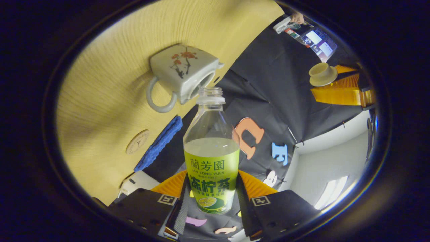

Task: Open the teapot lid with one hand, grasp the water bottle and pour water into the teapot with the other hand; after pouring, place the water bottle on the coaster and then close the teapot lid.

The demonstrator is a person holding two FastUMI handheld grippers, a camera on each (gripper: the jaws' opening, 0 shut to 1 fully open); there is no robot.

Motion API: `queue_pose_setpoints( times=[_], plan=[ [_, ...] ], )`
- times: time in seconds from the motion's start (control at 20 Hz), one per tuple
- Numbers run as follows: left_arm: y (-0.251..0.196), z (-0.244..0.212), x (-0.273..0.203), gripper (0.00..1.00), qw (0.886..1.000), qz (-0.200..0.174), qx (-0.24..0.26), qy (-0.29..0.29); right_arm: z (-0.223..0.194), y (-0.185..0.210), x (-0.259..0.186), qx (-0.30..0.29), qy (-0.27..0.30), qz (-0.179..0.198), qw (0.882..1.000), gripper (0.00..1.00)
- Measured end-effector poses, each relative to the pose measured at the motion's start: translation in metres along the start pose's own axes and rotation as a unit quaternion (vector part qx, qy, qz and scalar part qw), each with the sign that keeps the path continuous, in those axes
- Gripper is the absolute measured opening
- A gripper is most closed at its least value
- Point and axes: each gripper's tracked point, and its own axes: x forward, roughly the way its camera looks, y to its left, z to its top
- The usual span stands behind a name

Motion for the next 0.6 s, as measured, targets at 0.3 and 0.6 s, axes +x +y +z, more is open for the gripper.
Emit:
queue_pose_setpoints(
  times=[0.3,0.6],
  plan=[
    [0.0017,-0.0012,0.0004,0.05,1.000,0.004,0.004,0.001,0.0031,-0.0036,-0.0025,-0.014,0.003,-0.010,1.000,0.67],
    [0.0031,-0.0087,0.0064,0.05,1.000,0.008,0.003,0.008,0.0012,-0.0036,-0.0055,0.003,0.012,-0.024,1.000,0.65]
  ],
)
